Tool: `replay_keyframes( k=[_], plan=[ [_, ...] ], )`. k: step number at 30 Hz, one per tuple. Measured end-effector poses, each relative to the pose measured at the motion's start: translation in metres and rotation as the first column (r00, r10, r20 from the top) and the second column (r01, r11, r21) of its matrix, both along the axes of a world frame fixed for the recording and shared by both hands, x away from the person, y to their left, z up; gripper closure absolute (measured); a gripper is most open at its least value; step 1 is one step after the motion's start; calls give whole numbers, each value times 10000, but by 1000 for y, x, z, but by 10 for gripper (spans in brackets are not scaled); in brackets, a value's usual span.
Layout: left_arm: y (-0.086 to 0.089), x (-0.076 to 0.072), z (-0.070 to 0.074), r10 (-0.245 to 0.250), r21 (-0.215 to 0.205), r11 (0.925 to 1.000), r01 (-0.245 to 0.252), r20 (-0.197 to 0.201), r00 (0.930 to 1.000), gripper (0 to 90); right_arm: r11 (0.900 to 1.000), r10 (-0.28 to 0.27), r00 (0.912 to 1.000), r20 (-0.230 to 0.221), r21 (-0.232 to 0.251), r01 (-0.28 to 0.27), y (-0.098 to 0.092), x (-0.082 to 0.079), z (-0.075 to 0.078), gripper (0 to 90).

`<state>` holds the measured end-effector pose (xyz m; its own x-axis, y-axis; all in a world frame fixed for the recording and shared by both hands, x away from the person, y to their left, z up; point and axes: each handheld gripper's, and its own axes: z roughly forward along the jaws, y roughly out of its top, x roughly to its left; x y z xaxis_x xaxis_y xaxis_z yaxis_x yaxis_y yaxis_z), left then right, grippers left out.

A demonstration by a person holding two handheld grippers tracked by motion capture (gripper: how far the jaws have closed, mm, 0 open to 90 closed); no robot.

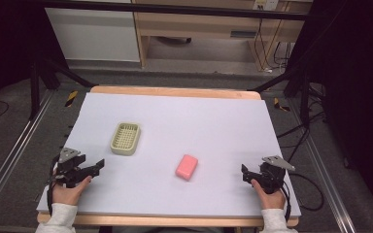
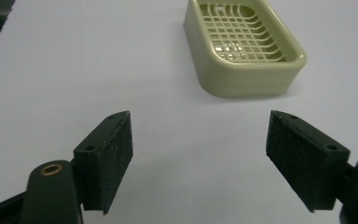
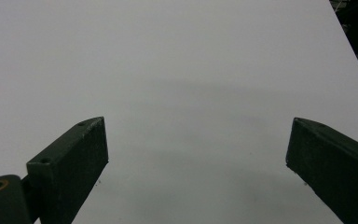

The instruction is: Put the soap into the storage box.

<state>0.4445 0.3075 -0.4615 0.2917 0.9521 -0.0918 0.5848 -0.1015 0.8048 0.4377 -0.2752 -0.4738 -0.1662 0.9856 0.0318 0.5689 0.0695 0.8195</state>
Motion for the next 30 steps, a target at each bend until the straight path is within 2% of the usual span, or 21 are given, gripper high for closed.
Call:
replay_keyframes(
  k=[7, 13, 18, 23, 30],
  plan=[
    [-9, -2, 5, -201, -64, 9998, 201, 126, 9997, 232, 9999, 91, 9999, 120, 66, -91, 1, -5, 2, 53],
    [-16, -3, 8, -426, -13, 9991, 426, 100, 9990, 231, 9997, 239, 9997, -86, 30, -239, 4, -4, 2, 55],
    [-21, -3, 10, -633, -35, 9980, 634, 81, 9980, 232, 9998, 211, 9998, -48, -18, -211, 5, -5, 2, 55],
    [-35, -5, 12, -1109, 44, 9938, 1108, 71, 9938, 232, 9997, 211, 9997, -110, -78, -212, 6, -5, 1, 55],
    [-49, -6, 13, -1488, 124, 9888, 1488, 65, 9888, 231, 9997, 234, 9997, -74, -32, -235, 7, -5, 1, 52]
  ],
)
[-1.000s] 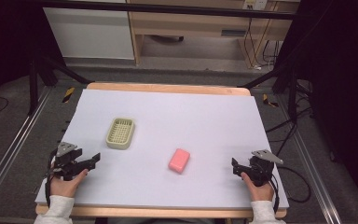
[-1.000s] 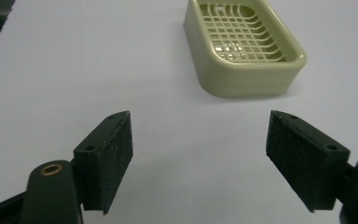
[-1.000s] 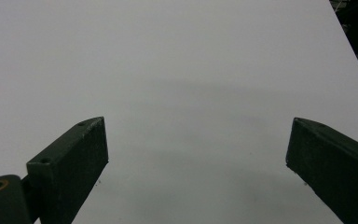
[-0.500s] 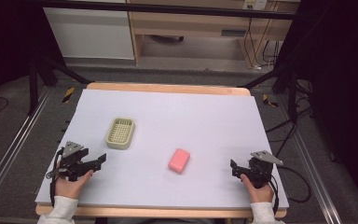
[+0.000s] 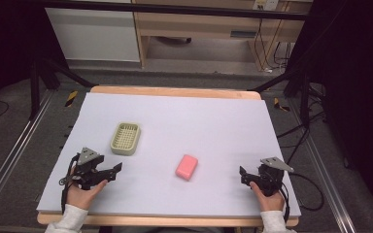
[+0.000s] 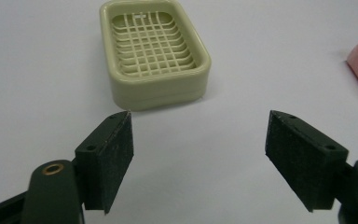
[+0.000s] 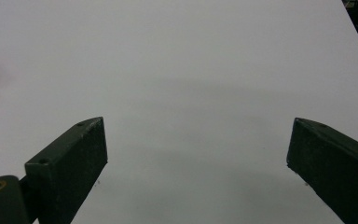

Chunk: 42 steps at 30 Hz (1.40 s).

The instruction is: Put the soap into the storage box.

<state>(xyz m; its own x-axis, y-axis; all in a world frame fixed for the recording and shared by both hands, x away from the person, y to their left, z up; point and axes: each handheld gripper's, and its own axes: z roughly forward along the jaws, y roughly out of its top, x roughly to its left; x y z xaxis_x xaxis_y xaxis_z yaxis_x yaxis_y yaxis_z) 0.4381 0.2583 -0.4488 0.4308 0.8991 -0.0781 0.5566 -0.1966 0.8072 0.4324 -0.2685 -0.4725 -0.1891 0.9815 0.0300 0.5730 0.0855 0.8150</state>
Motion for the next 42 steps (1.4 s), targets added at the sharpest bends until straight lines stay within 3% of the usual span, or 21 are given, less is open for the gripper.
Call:
replay_keyframes(
  k=[13, 26, 42],
  plan=[
    [-15, 2, 5, -349, -1, 9994, 349, 22, 9994, 232, 10000, 11, 10000, 69, -67, -11, 2, 0, 0, 50],
    [-32, 9, 12, -853, 280, 9960, 851, 47, 9963, 231, 9999, -28, 10000, 86, -170, 29, 3, 1, 0, 50],
    [-48, 16, 28, -1338, 257, 9907, 1334, 115, 9909, 223, 9998, -18, 9999, 149, -184, 20, 4, 1, 1, 50]
  ],
)
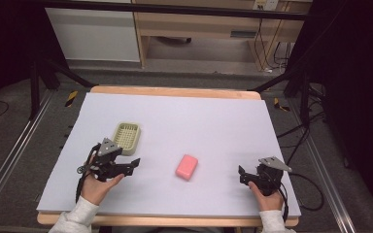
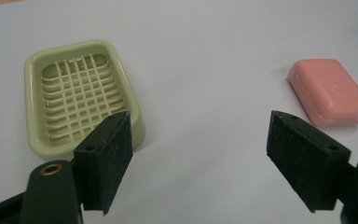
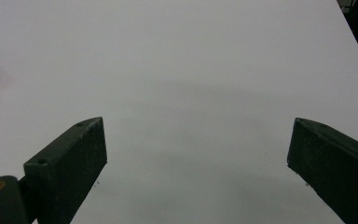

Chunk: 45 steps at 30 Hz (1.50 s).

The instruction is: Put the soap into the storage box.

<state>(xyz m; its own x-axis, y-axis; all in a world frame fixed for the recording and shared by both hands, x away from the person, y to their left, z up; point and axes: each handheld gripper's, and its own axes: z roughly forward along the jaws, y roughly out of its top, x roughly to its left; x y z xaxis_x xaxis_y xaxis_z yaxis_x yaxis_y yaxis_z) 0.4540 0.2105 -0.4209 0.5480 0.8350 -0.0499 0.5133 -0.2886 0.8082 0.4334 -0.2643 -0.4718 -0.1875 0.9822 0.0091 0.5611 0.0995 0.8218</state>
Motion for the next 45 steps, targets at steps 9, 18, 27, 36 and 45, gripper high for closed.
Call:
replay_keyframes(
  k=[9, 18, 27, 36, 45],
  plan=[
    [-13, 4, 10, -172, -86, 9998, 174, 217, 9996, 221, 10000, 35, 10000, 4, -78, -35, 1, 0, 0, 49],
    [-24, 7, 15, -346, -238, 9991, 351, 239, 9991, 221, 10000, 33, 10000, 7, -85, -33, 2, 0, 1, 50],
    [-37, 11, 18, -498, -259, 9984, 503, 193, 9986, 221, 9999, 61, 10000, 18, -120, -61, 3, 1, 1, 50],
    [-51, 16, 16, -645, -155, 9978, 646, 54, 9979, 221, 9999, 88, 10000, 21, -144, -88, 4, 1, 1, 50],
    [-66, 18, 15, -872, -84, 9962, 871, -114, 9961, 222, 9997, 181, 9998, -9, -174, -181, 6, 2, 1, 50]
  ],
)
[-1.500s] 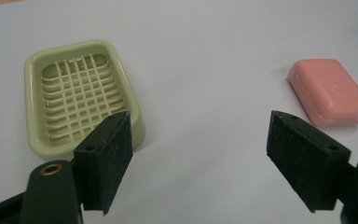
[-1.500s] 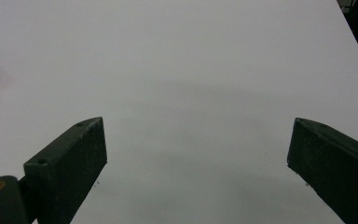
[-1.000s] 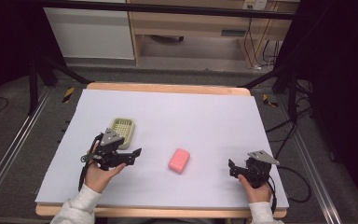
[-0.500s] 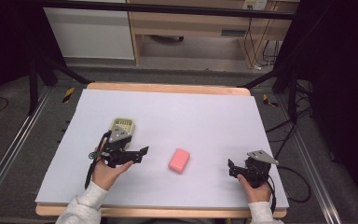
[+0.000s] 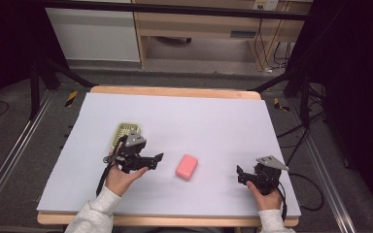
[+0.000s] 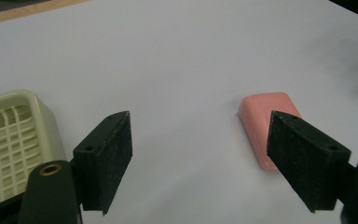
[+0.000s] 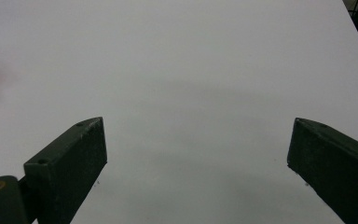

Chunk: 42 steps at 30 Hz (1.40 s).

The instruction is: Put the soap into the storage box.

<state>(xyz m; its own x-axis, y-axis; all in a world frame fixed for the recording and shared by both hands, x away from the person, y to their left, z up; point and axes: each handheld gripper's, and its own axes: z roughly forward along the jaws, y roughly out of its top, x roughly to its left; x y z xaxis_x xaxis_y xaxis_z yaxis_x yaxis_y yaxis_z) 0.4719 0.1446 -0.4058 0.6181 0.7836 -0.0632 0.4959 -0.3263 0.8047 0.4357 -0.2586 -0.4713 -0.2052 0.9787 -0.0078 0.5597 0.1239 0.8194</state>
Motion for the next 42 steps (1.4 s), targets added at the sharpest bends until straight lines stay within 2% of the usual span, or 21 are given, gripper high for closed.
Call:
replay_keyframes(
  k=[21, 28, 42],
  plan=[
    [-35, 1, -4, -525, 284, 9982, 535, -343, 9980, 226, 9999, 82, 10000, -35, -74, -82, 3, 2, 0, 50],
    [-47, 0, -4, -745, 392, 9963, 758, -333, 9967, 230, 10000, 95, 9999, -44, -23, -95, 3, 1, 0, 50],
    [-66, 3, -10, -926, 553, 9939, 957, -559, 9941, 233, 9999, 102, 9999, -42, 52, -102, 3, 1, 0, 50]
  ],
)
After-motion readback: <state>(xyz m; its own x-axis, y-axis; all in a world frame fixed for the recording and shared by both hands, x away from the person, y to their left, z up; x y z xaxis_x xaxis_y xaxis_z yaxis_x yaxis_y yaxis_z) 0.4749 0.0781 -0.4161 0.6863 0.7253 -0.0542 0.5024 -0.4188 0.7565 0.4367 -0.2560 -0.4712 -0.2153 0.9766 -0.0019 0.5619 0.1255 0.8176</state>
